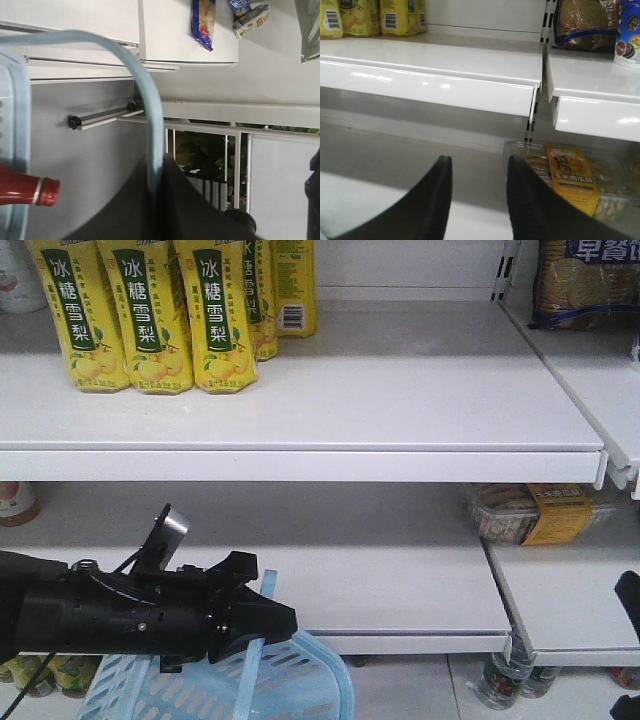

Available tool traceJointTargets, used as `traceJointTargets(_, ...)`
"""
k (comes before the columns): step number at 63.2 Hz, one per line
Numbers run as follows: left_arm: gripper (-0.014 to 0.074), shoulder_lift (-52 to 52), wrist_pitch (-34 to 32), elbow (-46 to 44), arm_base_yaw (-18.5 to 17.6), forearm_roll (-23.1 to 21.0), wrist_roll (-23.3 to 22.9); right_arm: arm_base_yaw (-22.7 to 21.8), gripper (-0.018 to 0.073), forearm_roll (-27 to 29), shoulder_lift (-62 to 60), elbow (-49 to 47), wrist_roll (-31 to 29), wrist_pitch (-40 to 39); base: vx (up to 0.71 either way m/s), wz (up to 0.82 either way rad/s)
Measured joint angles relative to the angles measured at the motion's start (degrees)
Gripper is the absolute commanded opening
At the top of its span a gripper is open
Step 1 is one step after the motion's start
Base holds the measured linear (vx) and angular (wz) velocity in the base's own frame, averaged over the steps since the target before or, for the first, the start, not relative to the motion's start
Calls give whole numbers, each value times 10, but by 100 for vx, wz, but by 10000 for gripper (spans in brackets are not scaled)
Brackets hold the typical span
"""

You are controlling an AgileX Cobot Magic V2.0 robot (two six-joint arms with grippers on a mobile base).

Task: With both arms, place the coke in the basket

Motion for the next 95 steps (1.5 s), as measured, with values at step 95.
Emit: traceJointTargets(95, -6, -74, -46, 5, -6, 86, -4, 0, -10, -6, 0, 0, 0, -2, 0, 0)
